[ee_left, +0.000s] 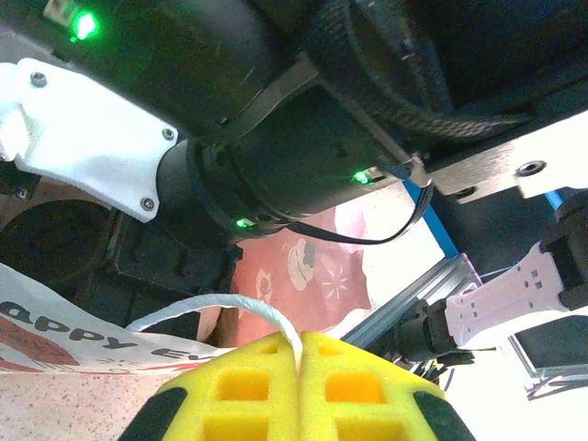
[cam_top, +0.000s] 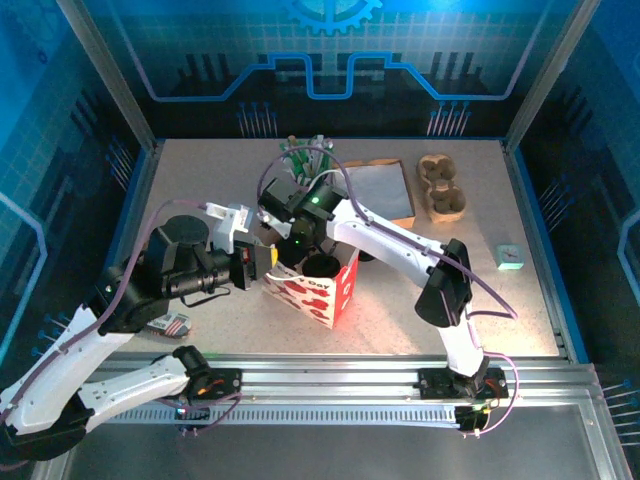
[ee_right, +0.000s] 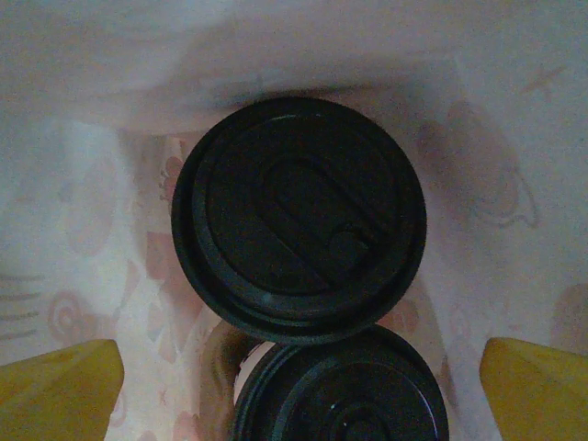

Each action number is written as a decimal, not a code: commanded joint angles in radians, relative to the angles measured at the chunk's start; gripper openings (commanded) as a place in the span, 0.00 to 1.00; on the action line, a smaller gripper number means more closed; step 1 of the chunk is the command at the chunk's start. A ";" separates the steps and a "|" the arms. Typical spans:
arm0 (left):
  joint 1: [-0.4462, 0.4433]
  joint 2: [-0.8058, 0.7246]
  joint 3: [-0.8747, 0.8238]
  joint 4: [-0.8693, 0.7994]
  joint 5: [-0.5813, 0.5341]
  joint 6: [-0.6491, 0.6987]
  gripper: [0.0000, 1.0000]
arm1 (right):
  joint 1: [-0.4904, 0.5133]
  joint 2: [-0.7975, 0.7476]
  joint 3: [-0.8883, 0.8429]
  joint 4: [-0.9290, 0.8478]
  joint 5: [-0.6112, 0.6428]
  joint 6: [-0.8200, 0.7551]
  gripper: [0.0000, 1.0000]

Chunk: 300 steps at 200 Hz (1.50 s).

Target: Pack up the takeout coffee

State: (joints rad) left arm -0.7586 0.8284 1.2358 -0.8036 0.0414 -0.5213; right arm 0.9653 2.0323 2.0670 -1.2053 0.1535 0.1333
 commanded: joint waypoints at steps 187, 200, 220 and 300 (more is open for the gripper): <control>-0.014 -0.027 0.006 0.023 0.005 0.008 0.00 | 0.029 -0.050 0.119 -0.095 0.029 -0.021 1.00; -0.016 -0.028 0.004 0.023 0.004 0.009 0.00 | 0.030 -0.055 0.120 -0.098 0.031 -0.021 1.00; -0.015 -0.031 0.002 0.026 0.003 0.009 0.00 | 0.030 -0.060 0.124 -0.101 0.034 -0.023 1.00; -0.016 -0.035 -0.009 0.028 0.002 0.006 0.00 | 0.038 -0.078 0.152 -0.123 0.038 -0.024 1.00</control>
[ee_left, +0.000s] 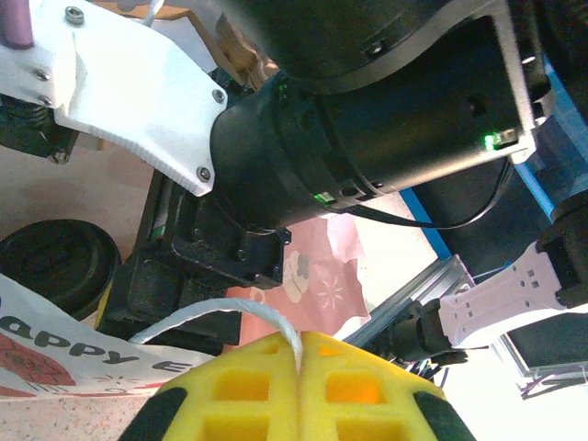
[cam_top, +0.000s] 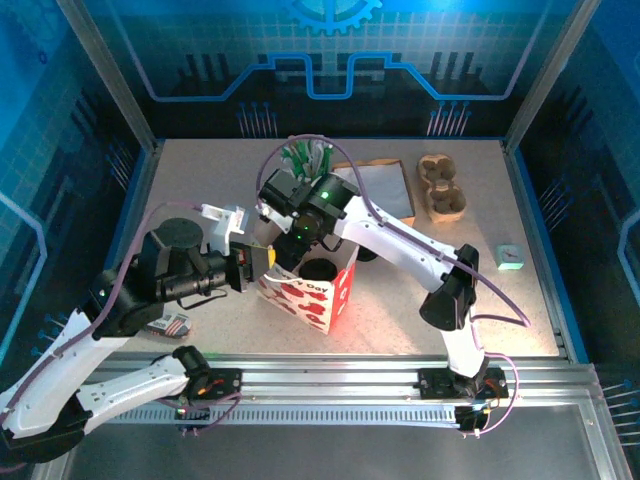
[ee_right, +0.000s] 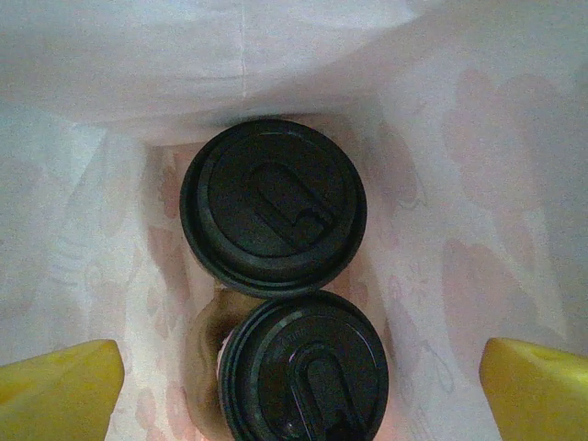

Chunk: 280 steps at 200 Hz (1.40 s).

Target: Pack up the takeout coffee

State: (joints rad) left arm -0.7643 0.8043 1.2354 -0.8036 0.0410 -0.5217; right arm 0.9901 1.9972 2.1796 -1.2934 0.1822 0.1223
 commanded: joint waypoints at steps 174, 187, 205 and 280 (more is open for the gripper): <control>-0.011 -0.012 -0.022 0.037 0.004 0.000 0.00 | 0.022 -0.061 0.079 -0.073 0.011 -0.026 1.00; -0.011 -0.012 -0.024 0.038 0.004 -0.001 0.00 | 0.021 -0.063 0.086 -0.076 0.008 -0.025 1.00; -0.011 -0.011 -0.025 0.039 0.003 -0.003 0.00 | 0.022 -0.064 0.094 -0.080 0.010 -0.026 1.00; -0.010 -0.010 -0.025 0.038 0.003 -0.006 0.00 | 0.025 -0.072 0.115 -0.099 0.007 -0.030 1.00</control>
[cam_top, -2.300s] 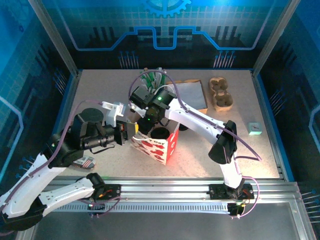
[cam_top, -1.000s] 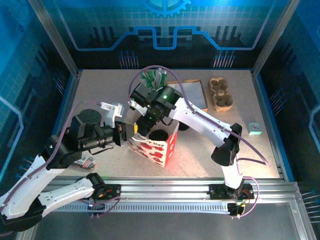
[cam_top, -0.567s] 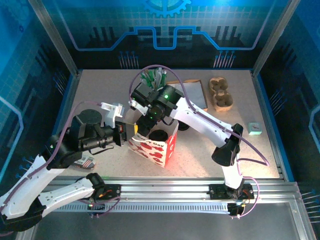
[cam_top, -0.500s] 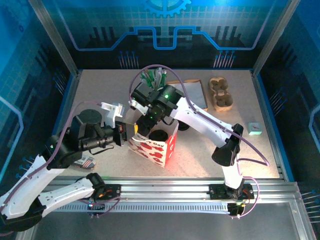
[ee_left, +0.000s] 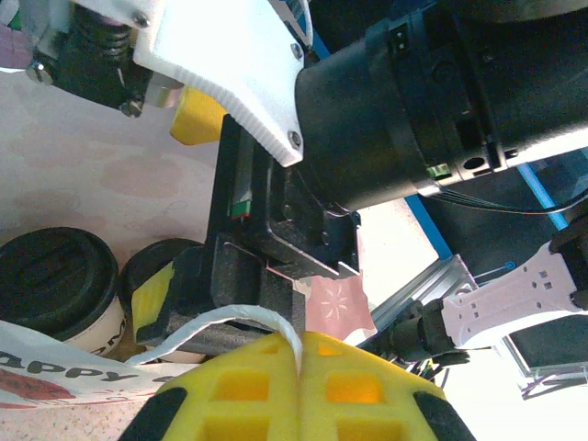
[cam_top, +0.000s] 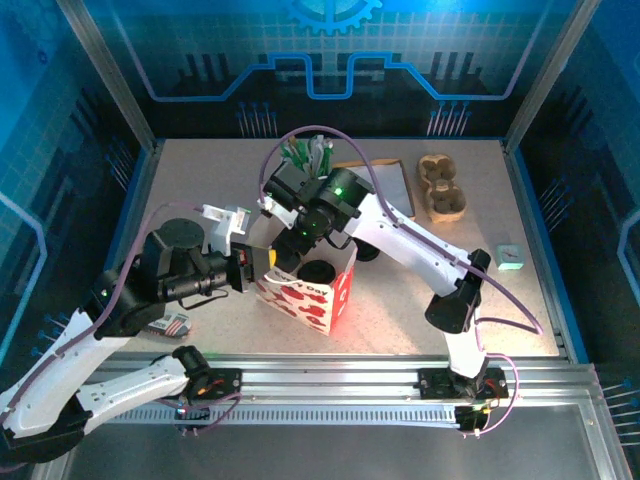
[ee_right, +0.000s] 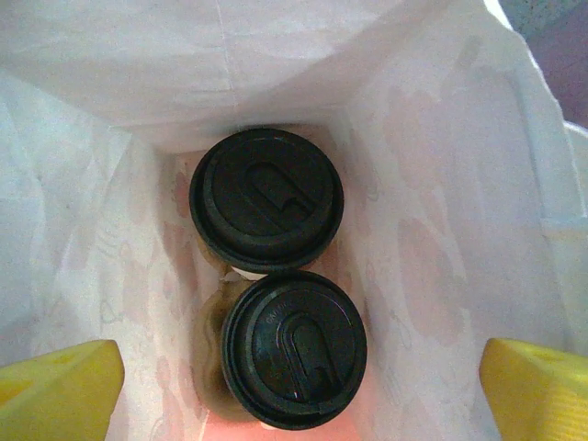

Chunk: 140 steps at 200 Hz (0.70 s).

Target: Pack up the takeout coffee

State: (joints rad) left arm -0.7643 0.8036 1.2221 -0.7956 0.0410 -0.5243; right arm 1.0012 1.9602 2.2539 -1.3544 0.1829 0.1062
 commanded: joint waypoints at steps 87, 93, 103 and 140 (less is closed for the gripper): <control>-0.012 -0.009 -0.017 0.033 0.002 -0.003 0.00 | 0.017 -0.049 0.053 -0.057 0.007 -0.022 1.00; -0.010 -0.008 -0.018 0.032 0.002 -0.003 0.00 | 0.017 -0.050 0.055 -0.058 0.005 -0.023 1.00; -0.011 -0.008 -0.018 0.032 0.001 -0.003 0.00 | 0.017 -0.052 0.060 -0.061 0.004 -0.022 1.00; -0.012 -0.006 -0.024 0.036 0.001 -0.002 0.00 | 0.018 -0.053 0.084 -0.074 0.010 -0.024 1.00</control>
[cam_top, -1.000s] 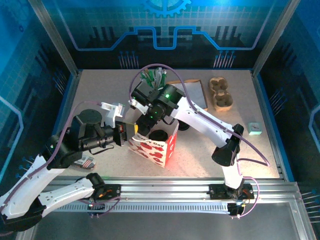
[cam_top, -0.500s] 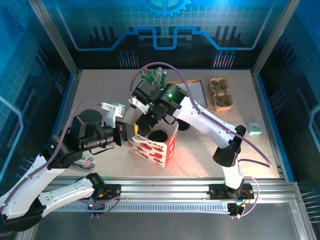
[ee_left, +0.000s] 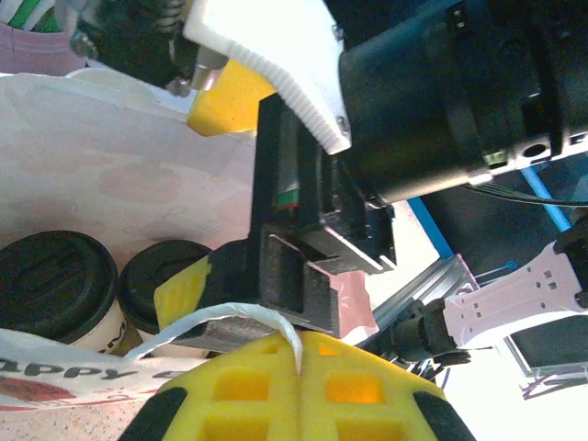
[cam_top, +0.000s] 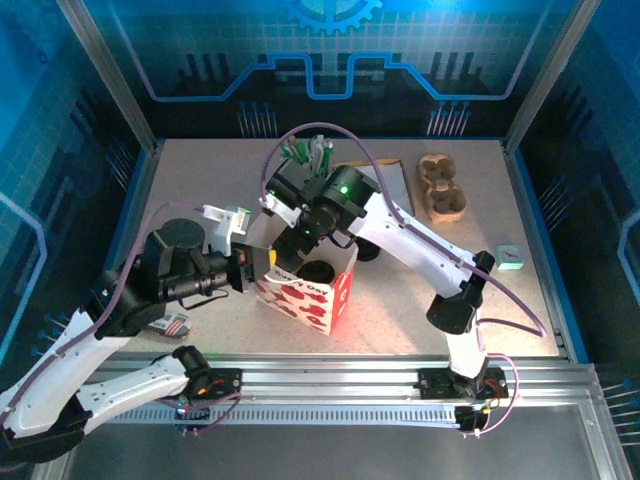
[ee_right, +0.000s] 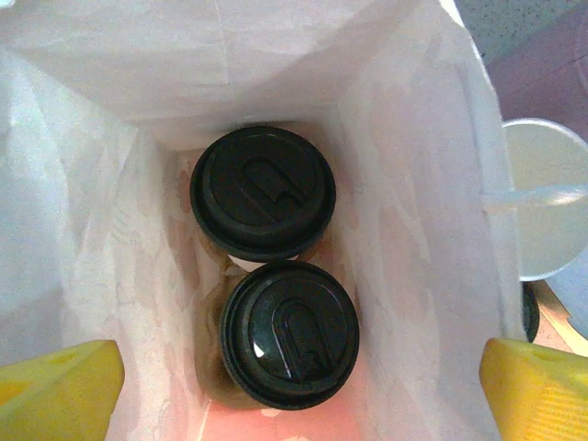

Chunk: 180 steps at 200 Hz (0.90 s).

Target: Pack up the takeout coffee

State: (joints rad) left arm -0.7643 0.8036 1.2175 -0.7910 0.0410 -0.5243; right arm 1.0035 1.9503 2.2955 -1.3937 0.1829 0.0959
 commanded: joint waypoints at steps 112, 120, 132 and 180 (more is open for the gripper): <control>-0.011 -0.004 -0.025 0.029 -0.005 0.003 0.00 | 0.015 -0.050 0.100 -0.063 0.004 -0.018 1.00; -0.011 -0.004 -0.024 0.028 -0.006 0.003 0.00 | 0.015 -0.053 0.101 -0.064 0.003 -0.018 1.00; -0.011 -0.005 -0.024 0.028 -0.006 0.003 0.00 | 0.015 -0.060 0.102 -0.064 0.006 -0.016 1.00; -0.012 -0.006 -0.026 0.027 -0.007 0.000 0.00 | 0.014 -0.087 0.113 -0.064 0.008 -0.018 1.00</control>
State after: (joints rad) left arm -0.7681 0.8040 1.2076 -0.7742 0.0406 -0.5243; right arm 1.0073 1.9205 2.3669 -1.4406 0.1974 0.0872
